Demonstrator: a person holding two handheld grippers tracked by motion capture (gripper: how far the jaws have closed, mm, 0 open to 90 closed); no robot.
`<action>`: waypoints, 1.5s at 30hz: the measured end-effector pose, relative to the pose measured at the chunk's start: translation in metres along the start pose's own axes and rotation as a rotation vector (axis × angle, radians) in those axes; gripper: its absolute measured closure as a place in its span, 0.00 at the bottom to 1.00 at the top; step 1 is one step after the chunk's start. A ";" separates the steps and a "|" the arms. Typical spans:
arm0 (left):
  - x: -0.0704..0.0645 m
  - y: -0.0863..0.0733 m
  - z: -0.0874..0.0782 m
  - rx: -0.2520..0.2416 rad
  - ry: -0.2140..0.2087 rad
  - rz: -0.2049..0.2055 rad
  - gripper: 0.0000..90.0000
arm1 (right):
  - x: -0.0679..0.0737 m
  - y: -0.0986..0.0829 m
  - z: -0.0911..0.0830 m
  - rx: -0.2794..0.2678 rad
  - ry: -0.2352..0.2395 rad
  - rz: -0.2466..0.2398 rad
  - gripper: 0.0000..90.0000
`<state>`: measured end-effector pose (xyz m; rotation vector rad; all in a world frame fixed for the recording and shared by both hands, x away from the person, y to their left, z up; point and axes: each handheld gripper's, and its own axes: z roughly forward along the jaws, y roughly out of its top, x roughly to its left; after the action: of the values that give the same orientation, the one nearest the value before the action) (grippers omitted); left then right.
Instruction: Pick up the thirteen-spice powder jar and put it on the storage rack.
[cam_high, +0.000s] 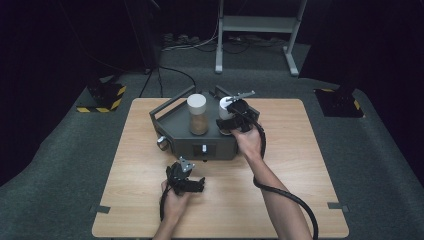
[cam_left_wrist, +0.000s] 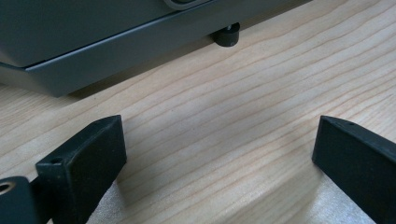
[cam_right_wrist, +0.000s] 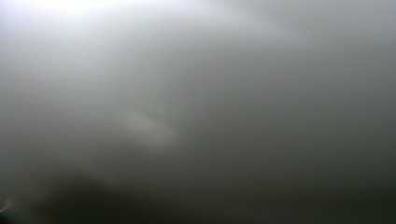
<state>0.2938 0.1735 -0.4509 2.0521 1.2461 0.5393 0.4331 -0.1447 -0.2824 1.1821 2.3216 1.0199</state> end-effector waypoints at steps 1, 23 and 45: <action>0.000 0.000 0.000 0.000 0.000 0.000 0.03 | -0.001 -0.001 0.001 -0.002 0.002 0.002 0.26; 0.000 0.000 0.000 0.001 0.000 0.002 0.03 | -0.008 -0.022 -0.012 -0.062 0.047 -0.006 0.14; 0.000 0.000 0.000 0.000 0.000 -0.003 0.03 | -0.016 -0.039 -0.030 -0.100 0.053 0.003 0.15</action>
<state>0.2937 0.1732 -0.4510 2.0496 1.2491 0.5382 0.4029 -0.1864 -0.2908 1.1333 2.2799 1.1683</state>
